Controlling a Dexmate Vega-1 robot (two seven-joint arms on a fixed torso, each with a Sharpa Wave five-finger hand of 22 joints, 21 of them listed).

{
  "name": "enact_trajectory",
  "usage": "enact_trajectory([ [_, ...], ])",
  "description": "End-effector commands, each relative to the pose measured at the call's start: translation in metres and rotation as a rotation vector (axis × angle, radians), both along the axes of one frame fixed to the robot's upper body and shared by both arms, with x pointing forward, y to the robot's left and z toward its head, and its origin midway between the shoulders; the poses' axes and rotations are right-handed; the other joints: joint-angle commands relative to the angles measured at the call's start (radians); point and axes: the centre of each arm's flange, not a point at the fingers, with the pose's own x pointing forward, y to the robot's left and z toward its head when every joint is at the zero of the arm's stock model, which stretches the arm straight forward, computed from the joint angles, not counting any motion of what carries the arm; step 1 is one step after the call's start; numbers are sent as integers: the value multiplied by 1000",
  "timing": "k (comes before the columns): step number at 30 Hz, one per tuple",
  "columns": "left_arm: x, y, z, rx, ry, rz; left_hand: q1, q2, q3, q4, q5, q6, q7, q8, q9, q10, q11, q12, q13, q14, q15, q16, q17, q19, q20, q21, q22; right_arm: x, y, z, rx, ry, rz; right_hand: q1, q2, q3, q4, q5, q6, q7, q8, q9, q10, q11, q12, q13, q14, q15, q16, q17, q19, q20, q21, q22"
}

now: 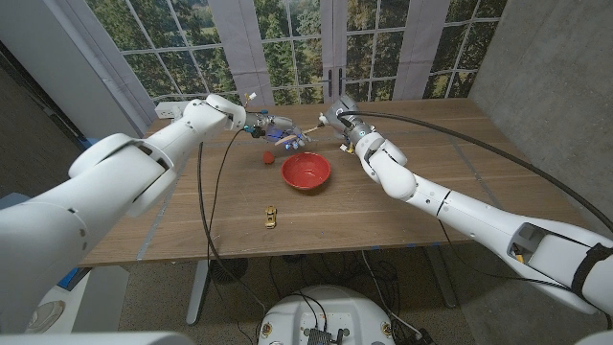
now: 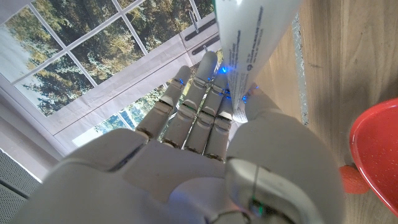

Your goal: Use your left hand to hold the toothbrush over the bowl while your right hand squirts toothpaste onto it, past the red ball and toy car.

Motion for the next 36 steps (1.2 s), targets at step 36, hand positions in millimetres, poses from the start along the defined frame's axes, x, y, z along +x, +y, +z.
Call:
enact_trajectory([
  [36,-4,-5,7,-40,-36,-9,10,18,114,115,0,63,50,1,14,88,-84,9,4,132,-126,-14,8,3,-145,1,4,-4,-6,1,11,5,25,68,45,43,58,26,67,-28,30,70,24,-27,135,148,19,-110,-8,187,-17,-79,84,17],
])
